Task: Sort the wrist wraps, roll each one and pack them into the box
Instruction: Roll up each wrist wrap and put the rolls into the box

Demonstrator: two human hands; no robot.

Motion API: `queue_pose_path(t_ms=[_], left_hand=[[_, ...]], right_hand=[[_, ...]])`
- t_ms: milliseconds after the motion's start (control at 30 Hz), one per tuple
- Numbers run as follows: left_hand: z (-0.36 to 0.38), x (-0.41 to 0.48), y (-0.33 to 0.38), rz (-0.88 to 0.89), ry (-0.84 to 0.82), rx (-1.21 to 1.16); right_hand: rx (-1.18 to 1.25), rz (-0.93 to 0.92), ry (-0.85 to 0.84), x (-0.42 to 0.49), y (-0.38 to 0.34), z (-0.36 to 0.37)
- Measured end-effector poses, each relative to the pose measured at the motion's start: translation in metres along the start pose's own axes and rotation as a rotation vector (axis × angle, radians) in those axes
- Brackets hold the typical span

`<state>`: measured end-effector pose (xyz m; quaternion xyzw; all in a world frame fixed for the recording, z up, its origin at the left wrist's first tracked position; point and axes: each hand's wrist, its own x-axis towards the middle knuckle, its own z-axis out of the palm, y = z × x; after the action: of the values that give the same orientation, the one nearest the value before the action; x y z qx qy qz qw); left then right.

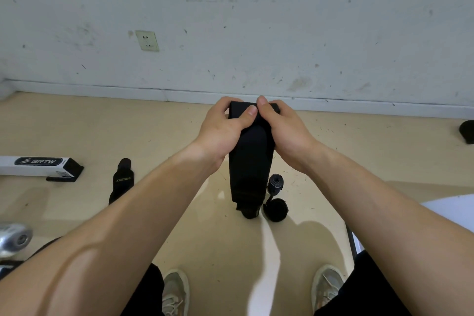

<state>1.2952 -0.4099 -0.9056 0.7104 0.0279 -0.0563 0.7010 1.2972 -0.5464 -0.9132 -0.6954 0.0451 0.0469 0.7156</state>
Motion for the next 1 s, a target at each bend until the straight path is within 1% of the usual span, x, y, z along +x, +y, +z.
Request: queue_pose_path(t_ms=[100, 233, 300, 500, 633, 733, 867, 933, 1000], left_hand=[[-0.0015, 0.0014, 0.0003, -0.009, -0.032, -0.001], [-0.0013, 0.0031, 0.0005, -0.051, -0.100, 0.098], [-0.0017, 0.0029, 0.0014, -0.045, -0.084, 0.134], [-0.0004, 0.0040, -0.0001, -0.014, -0.022, 0.030], [0.0001, 0.0016, 0.0010, -0.007, -0.017, 0.019], [-0.0002, 0.0011, 0.0012, -0.016, -0.027, 0.002], [-0.0015, 0.0021, 0.0021, -0.062, -0.077, -0.054], [-0.0025, 0.0036, 0.0027, -0.088, -0.120, -0.051], [-0.0033, 0.0047, 0.0032, -0.087, -0.129, -0.033]], right_hand=[[0.021, -0.017, 0.007, 0.0007, 0.0000, -0.0010], [-0.004, -0.046, 0.019, -0.0012, 0.0026, 0.0008], [0.002, -0.056, 0.031, -0.0022, 0.0032, 0.0018], [0.076, -0.041, 0.010, -0.0021, -0.0006, -0.0006], [0.017, -0.023, 0.015, -0.0015, 0.0002, 0.0001], [-0.015, -0.055, 0.028, -0.0019, 0.0009, 0.0004], [0.041, -0.061, 0.026, -0.0010, 0.0006, -0.0010], [0.055, -0.068, 0.025, -0.0010, 0.0014, -0.0014], [0.047, -0.077, 0.020, -0.0019, 0.0018, -0.0013]])
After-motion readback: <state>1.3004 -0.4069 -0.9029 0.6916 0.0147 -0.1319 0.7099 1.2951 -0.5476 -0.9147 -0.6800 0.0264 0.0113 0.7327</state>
